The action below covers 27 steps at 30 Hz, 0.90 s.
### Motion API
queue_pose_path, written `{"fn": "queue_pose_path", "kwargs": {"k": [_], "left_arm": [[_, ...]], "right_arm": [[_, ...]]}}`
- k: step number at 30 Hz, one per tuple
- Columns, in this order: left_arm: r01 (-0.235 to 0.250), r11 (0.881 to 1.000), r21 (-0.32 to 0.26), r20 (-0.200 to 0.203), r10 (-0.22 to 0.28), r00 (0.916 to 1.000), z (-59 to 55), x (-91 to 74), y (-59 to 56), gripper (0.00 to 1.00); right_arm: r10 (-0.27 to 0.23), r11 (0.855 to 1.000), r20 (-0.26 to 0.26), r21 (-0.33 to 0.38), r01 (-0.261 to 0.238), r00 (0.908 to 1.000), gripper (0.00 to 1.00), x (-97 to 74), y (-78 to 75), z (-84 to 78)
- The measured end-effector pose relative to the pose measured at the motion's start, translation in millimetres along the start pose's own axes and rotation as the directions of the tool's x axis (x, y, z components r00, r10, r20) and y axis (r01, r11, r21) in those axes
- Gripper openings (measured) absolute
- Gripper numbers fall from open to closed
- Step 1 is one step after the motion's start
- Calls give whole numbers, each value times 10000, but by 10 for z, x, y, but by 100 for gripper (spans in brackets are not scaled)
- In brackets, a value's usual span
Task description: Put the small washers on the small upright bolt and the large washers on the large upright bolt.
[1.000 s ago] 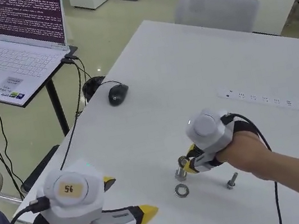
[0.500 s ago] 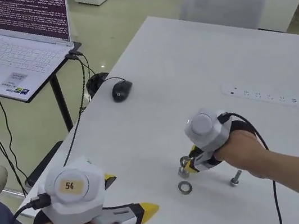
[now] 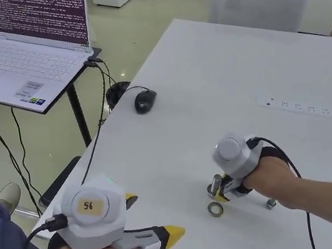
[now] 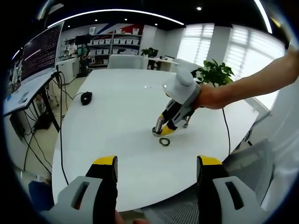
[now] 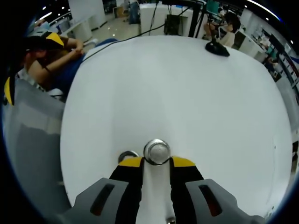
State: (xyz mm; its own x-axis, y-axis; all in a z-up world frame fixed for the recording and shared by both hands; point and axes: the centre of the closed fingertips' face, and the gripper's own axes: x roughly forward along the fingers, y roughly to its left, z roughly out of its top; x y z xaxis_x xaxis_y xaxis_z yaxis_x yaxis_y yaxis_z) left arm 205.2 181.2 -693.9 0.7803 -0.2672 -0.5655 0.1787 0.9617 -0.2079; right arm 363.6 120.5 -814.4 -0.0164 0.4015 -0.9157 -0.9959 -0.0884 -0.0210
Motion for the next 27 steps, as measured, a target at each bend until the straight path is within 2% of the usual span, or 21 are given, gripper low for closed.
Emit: {"fn": "queue_pose_path", "kwargs": {"k": [10,13,14,15,16,19,27], "left_arm": [[91,10000,17,-37,-91,10000,-13,27,-42,68],[155,9999,25,-39,-155,9999,-6,39,-66,68],[194,9998,33,-51,-194,9998,-5,45,-76,68],[216,9998,32,-54,-216,9998,-4,47,-82,68],[238,9997,36,-58,-238,9997,-2,48,-90,68],[281,9996,82,-70,-280,9996,-1,44,-99,68],[240,9997,42,-88,-240,9997,-33,4,-75,69]], "right_arm": [[168,9973,-200,724,-153,9997,23,-36,133,-190],[448,9963,-200,738,-432,9988,22,-20,227,-200],[712,9947,-320,760,-686,9969,22,-3,276,-218],[809,9939,-323,774,-782,9962,22,-1,298,-217],[765,9940,-119,793,-753,9970,22,5,297,-178],[903,9942,45,586,-904,9959,27,35,366,-112],[989,9951,57,-70,-989,9951,28,66,486,-38]]}}
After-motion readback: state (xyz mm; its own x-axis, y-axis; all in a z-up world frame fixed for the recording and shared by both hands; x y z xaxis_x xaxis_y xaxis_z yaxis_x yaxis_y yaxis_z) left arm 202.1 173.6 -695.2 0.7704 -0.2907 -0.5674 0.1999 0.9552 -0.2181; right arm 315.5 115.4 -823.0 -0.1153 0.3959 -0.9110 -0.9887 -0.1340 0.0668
